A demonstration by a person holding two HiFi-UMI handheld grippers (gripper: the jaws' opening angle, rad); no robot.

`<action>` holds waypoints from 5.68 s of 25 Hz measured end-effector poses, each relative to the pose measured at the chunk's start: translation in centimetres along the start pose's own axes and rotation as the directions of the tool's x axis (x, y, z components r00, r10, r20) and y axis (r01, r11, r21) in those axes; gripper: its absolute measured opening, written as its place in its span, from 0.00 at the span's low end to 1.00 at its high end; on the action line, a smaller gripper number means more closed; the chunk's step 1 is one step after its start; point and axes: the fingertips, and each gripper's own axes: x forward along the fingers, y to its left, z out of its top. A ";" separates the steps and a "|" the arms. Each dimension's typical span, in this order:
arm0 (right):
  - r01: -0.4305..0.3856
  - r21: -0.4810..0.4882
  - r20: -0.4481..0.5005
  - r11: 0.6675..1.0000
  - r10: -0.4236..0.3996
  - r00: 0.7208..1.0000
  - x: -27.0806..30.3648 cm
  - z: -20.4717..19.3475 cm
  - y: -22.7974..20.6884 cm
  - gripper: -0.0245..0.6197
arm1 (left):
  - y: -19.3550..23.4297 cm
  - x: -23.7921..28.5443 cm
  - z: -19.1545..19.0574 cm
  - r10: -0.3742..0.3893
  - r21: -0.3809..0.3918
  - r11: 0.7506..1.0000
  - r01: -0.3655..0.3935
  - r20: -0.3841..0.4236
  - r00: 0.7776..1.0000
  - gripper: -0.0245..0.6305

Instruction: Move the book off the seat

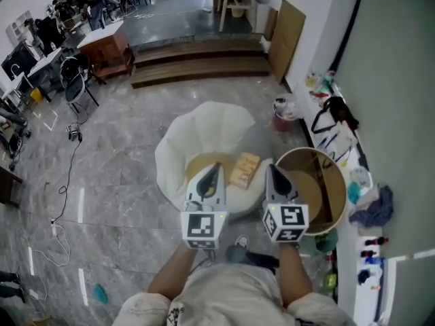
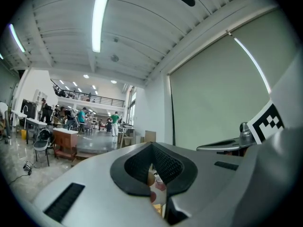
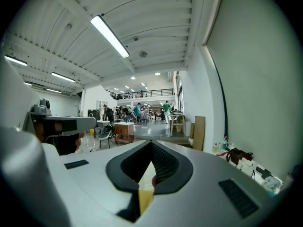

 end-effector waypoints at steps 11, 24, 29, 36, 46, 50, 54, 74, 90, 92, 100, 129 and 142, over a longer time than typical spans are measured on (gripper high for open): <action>-0.026 0.033 -0.003 0.999 0.026 1.000 7.0 0.6 -8.8 0.03 | -2.2 10.9 -0.9 0.042 0.007 0.999 -0.042 -0.024 0.999 0.04; 0.015 0.027 -0.069 1.000 -0.013 0.998 11.6 -1.4 -9.4 0.03 | 0.2 15.5 -3.4 0.009 -0.010 1.000 -0.010 -0.055 0.998 0.04; 0.063 0.029 -0.098 0.998 -0.060 0.993 13.6 -1.8 -8.2 0.03 | 2.6 17.0 -4.2 -0.036 -0.015 0.999 0.035 -0.066 0.997 0.04; 0.122 0.014 -0.159 0.992 -0.119 0.980 17.0 -4.2 -6.3 0.03 | 6.6 18.6 -7.0 -0.084 -0.039 0.996 0.080 -0.111 0.990 0.04; 0.194 0.024 -0.251 0.981 -0.182 0.951 19.5 -9.7 -5.4 0.03 | 7.9 20.5 -12.7 -0.171 -0.039 0.985 0.167 -0.164 0.972 0.04; 0.213 0.031 -0.289 0.977 -0.195 0.937 20.2 -12.9 -6.6 0.03 | 7.4 21.3 -15.9 -0.184 -0.051 0.983 0.177 -0.198 0.963 0.04; 0.211 0.027 -0.321 0.977 -0.192 0.927 21.4 -16.6 -7.7 0.03 | 6.8 22.6 -19.5 -0.180 -0.057 0.984 0.171 -0.217 0.959 0.04; 0.221 0.105 -0.552 0.970 -0.128 0.824 28.7 -40.3 -14.4 0.04 | 1.5 30.0 -39.8 -0.193 -0.014 0.980 0.197 -0.291 0.937 0.04; 0.247 0.115 -0.668 0.962 -0.109 0.736 33.9 -53.4 -18.5 0.04 | -0.8 35.9 -50.9 -0.201 0.061 0.973 0.224 -0.261 0.944 0.04; 0.250 0.120 -0.679 0.961 -0.104 0.727 34.4 -54.9 -19.0 0.04 | -1.1 36.6 -52.0 -0.195 0.052 0.975 0.216 -0.259 0.946 0.04; 0.276 0.177 -0.720 0.945 -0.067 0.691 35.8 -59.8 -20.4 0.04 | -1.2 38.8 -56.8 -0.158 -0.011 0.987 0.162 -0.309 0.938 0.04; 0.240 0.450 -0.749 0.860 0.217 0.626 40.3 -67.9 -20.6 0.46 | -1.1 42.8 -61.6 -0.095 0.015 0.994 0.108 -0.370 0.924 0.04; 0.179 0.385 -0.715 0.905 0.171 0.678 40.6 -63.9 -17.6 0.35 | 1.2 41.1 -58.1 -0.041 0.052 0.997 0.062 -0.337 0.940 0.04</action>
